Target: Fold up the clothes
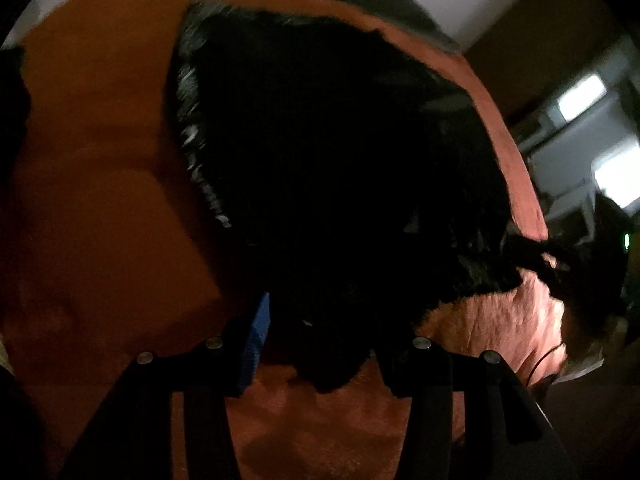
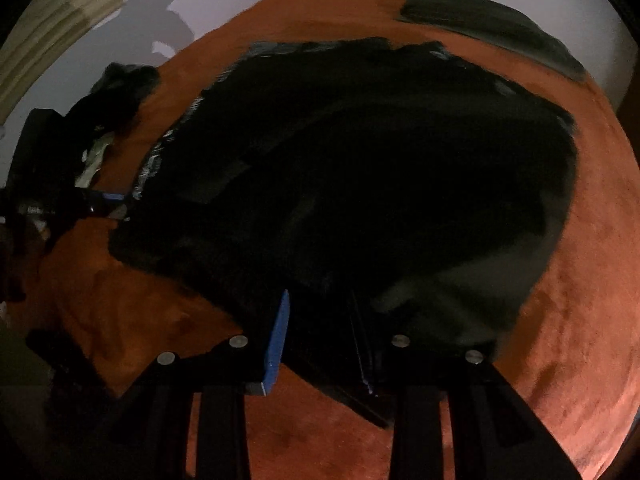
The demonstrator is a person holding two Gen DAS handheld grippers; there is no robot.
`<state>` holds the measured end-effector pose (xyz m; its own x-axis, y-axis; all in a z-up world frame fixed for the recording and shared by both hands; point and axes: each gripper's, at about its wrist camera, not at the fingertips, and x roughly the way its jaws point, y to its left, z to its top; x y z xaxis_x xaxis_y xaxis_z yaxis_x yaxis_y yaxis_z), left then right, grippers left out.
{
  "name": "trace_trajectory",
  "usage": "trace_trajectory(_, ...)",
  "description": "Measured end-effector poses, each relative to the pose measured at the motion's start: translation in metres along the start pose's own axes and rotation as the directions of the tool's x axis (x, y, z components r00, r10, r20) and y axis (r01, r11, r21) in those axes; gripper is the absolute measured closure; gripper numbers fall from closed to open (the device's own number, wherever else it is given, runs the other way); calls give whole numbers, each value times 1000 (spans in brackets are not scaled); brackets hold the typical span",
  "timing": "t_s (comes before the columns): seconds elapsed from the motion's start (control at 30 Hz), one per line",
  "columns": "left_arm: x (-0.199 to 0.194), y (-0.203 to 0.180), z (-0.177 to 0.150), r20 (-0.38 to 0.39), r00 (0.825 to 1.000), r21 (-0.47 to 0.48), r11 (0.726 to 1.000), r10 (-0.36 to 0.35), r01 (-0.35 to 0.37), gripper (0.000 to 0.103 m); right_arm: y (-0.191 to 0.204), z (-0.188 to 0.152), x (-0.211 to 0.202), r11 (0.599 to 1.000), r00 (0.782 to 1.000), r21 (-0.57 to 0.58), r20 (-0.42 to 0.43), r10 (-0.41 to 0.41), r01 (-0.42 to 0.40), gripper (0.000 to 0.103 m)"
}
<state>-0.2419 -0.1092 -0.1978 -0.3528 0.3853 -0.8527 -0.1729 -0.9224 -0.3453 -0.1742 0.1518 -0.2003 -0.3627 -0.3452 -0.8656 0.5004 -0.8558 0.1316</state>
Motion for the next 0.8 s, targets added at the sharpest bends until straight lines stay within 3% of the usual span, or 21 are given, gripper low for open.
trace_trajectory(0.17,11,-39,-20,6,998,213,975,65,-65,50,18,-22,10,985,994,-135,32,-101,105,61)
trace_trajectory(0.27,23,-46,-33,8,993,258,959,121,-119,50,29,-30,22,965,982,-179,8,-191,189,61)
trace_trajectory(0.4,34,-48,-40,54,980,277,940,194,-201,51,39,-50,24,901,947,-301,23,-321,313,61)
trace_trajectory(0.47,40,-45,-44,73,963,278,922,258,-268,64,32,-60,24,881,929,-308,26,-369,359,61)
trace_trajectory(0.53,42,-42,-49,85,954,266,916,287,-300,87,18,-65,24,895,927,-256,10,-375,365,61)
trace_trajectory(0.57,41,-39,-50,96,955,252,921,281,-296,87,10,-66,22,910,931,-211,0,-365,356,61)
trace_trajectory(0.63,36,-38,-50,113,959,235,930,262,-282,90,0,-65,18,922,934,-149,15,-358,356,75)
trace_trajectory(0.67,33,-38,-49,120,960,228,935,251,-273,91,-2,-64,16,917,928,-146,24,-372,371,93)
trace_trajectory(0.8,24,-48,-50,169,954,222,933,248,-282,96,-6,-64,1,932,938,-108,70,-340,346,97)
